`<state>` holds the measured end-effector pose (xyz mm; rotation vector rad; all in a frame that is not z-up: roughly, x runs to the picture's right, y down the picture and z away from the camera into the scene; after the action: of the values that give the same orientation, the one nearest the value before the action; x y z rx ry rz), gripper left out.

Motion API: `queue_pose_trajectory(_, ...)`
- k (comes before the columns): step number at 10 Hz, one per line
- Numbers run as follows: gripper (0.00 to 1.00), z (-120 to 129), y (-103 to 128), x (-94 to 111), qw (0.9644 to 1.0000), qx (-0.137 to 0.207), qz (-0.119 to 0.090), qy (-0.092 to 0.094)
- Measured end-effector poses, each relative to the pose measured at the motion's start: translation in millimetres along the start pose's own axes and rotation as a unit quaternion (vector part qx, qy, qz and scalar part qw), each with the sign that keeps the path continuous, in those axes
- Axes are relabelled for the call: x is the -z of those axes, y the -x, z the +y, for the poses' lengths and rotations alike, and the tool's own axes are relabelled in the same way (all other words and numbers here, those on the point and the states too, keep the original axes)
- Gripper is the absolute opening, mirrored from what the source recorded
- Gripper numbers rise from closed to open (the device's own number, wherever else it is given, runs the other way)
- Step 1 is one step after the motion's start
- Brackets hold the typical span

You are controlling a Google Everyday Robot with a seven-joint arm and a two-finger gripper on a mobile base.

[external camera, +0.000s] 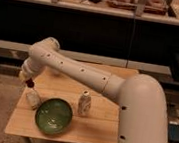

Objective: Place the pepper on the white sponge

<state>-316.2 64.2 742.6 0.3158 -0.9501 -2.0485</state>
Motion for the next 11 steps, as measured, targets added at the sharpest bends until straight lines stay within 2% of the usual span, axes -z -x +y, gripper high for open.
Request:
queue_pose_trajectory(2,0.10,5,14,-27,0.9995,0.004,-0.010,0.030)
queue_pose_trajectory(4,0.10,6,24,-40,0.9991,-0.012,-0.013,0.039)
queue_pose_trajectory(6,0.10,7,25,-48,0.9986,-0.039,-0.005,0.036)
queue_pose_trajectory(8,0.10,9,17,-42,0.9971,-0.072,0.015,0.019)
queue_pose_trajectory(11,0.10,6,17,-44,0.9972,-0.071,0.014,0.018)
